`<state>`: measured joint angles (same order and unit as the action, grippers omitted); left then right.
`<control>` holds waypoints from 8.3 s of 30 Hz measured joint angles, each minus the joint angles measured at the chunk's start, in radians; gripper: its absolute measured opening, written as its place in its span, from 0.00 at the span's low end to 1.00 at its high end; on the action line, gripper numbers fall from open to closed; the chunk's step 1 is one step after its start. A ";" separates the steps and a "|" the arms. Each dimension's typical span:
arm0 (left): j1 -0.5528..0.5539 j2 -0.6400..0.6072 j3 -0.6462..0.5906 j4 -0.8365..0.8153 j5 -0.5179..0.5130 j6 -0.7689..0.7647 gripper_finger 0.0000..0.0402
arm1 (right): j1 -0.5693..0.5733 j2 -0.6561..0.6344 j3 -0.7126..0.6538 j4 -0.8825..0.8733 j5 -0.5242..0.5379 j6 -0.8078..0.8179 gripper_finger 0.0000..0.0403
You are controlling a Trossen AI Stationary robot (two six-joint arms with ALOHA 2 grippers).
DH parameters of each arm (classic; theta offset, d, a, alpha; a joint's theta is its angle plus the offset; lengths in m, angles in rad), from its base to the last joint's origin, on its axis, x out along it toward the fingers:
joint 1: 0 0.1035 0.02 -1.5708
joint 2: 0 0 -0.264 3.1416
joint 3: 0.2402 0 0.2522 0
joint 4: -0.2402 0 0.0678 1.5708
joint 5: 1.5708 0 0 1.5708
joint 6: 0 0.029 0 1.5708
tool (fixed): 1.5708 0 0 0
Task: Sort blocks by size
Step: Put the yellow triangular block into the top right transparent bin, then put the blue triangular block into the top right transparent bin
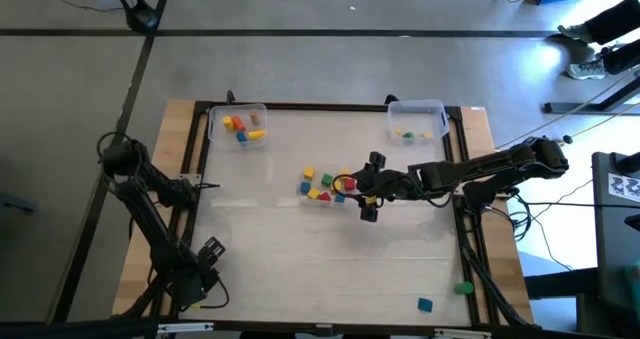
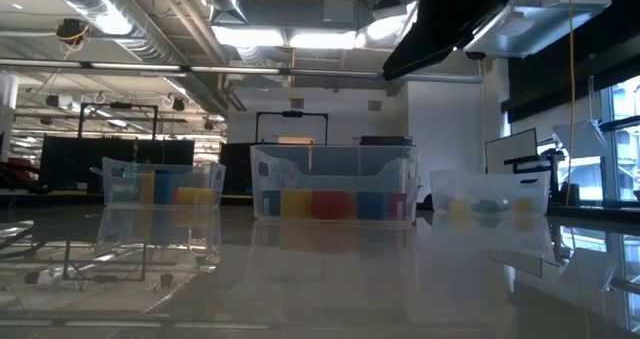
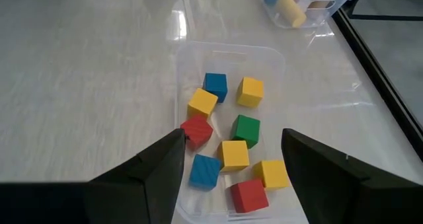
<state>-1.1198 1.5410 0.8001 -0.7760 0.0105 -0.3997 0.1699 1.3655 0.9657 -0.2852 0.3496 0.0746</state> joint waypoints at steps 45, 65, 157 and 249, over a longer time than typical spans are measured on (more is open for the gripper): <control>0.147 -0.084 -0.029 -0.019 -0.161 0.090 0.52 | 0.000 0.038 0.000 0.003 -0.002 0.000 0.62; 0.171 -0.083 -0.063 0.096 -0.144 0.024 0.30 | 0.000 0.038 0.000 0.030 -0.002 0.003 0.62; 0.816 -0.301 0.090 0.547 -0.073 0.097 0.42 | 0.118 0.564 0.286 0.729 -0.053 -1.070 0.21; 0.793 -0.637 -0.372 0.716 -0.429 0.021 0.55 | 0.135 -0.043 -0.013 -0.396 -0.123 0.584 0.51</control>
<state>-0.3267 0.9041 0.4286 -0.0602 -0.4183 -0.3785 0.3054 1.3222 0.9524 -0.6812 0.2261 0.6586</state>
